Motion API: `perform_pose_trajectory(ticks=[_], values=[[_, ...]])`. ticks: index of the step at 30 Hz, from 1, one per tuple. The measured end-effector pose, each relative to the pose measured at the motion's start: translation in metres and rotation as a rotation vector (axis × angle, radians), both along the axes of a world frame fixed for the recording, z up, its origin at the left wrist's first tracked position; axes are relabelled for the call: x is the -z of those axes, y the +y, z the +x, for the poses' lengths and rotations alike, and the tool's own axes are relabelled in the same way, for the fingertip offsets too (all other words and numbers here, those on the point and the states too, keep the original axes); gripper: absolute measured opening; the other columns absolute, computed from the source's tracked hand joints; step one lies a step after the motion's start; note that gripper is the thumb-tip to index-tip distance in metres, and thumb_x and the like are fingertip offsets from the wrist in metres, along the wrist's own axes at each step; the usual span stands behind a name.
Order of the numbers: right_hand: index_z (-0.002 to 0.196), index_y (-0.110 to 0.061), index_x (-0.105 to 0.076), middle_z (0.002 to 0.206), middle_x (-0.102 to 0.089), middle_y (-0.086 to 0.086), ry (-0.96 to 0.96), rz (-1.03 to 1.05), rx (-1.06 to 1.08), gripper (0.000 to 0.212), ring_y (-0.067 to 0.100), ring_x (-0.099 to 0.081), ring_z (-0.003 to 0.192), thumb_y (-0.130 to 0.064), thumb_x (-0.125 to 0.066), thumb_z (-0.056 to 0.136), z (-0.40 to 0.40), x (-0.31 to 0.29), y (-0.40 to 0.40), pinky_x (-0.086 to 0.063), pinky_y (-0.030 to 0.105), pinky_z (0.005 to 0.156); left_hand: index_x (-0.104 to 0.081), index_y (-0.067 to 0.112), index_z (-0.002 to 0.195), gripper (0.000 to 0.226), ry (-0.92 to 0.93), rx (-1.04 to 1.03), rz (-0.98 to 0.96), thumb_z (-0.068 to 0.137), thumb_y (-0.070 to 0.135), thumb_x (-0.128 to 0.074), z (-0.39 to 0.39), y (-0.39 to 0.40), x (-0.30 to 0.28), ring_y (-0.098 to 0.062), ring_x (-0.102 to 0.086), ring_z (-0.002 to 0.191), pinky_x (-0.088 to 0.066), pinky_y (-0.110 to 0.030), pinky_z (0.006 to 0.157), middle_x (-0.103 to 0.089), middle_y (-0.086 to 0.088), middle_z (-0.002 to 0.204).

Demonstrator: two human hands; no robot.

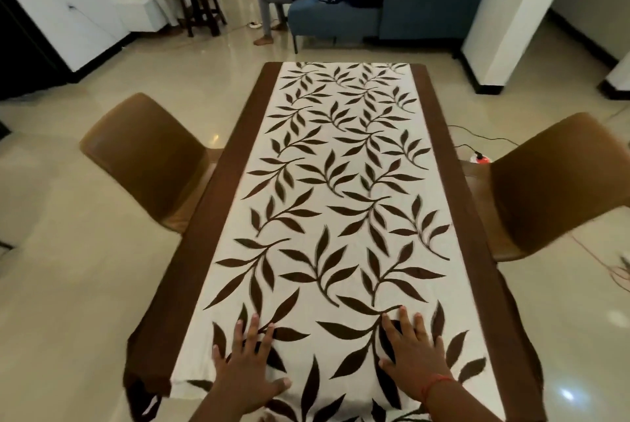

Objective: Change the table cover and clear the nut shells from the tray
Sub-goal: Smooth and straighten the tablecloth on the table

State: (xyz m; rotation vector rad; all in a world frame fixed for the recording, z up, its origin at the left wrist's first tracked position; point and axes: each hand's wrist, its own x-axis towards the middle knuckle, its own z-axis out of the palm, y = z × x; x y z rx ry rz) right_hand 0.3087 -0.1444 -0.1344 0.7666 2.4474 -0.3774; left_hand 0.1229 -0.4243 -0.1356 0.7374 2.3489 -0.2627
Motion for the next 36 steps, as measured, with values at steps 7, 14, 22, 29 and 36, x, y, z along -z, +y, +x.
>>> perform_pose_trajectory(ticks=[7, 14, 22, 29, 36], values=[[0.153, -0.042, 0.004, 0.164, 0.018, -0.001, 0.086, -0.003, 0.043, 0.075, 0.033, 0.012, 0.151, -0.054, -0.040, 0.094, 0.010, -0.001, 0.008, -0.010, 0.060, 0.118, -0.068, 0.027, 0.123, 0.106, 0.186, 0.091, 0.151, 0.040, 0.088, -0.044, 0.008, 0.011, -0.007, -0.045, -0.067, 0.104, -0.042, -0.077, 0.070, -0.066, -0.015, 0.128], [0.157, -0.032, 0.003, 0.165, 0.009, 0.009, 0.130, 0.164, 0.240, 0.077, 0.036, 0.006, 0.151, -0.063, -0.031, 0.095, 0.069, 0.007, 0.021, -0.008, 0.060, 0.118, -0.004, 0.037, 0.156, 0.095, 0.143, 0.009, 0.038, 0.078, 0.081, -0.035, 0.016, 0.017, -0.003, -0.029, 0.001, 0.152, -0.016, -0.062, 0.115, 0.009, 0.001, 0.166], [0.157, -0.028, -0.009, 0.165, -0.002, 0.013, 0.156, 0.129, 0.179, 0.069, 0.035, 0.001, 0.151, -0.055, -0.025, 0.096, 0.103, 0.005, 0.023, -0.006, 0.059, 0.119, -0.036, 0.033, 0.150, 0.065, 0.247, 0.150, 0.032, 0.092, 0.063, -0.036, 0.031, 0.005, 0.019, -0.041, -0.008, 0.147, -0.029, -0.062, 0.111, -0.007, -0.011, 0.164], [0.157, -0.030, -0.012, 0.165, -0.007, 0.011, 0.218, 0.156, 0.137, 0.067, 0.035, -0.003, 0.151, -0.058, -0.025, 0.098, 0.118, 0.020, 0.025, -0.010, 0.061, 0.118, -0.022, 0.018, 0.156, 0.080, 0.244, 0.001, 0.139, 0.092, 0.054, -0.053, 0.059, -0.008, 0.006, -0.040, -0.017, 0.148, -0.030, -0.058, 0.113, -0.013, -0.017, 0.163], [0.154, -0.024, -0.025, 0.163, -0.016, 0.013, 0.226, 0.224, 0.080, 0.065, 0.037, -0.013, 0.149, -0.053, -0.037, 0.097, 0.102, 0.019, 0.017, -0.020, 0.064, 0.114, -0.013, 0.014, 0.157, 0.069, 0.222, 0.055, 0.075, 0.101, 0.048, -0.033, 0.036, -0.044, 0.006, -0.038, -0.011, 0.150, -0.023, -0.053, 0.118, -0.007, -0.017, 0.164]])
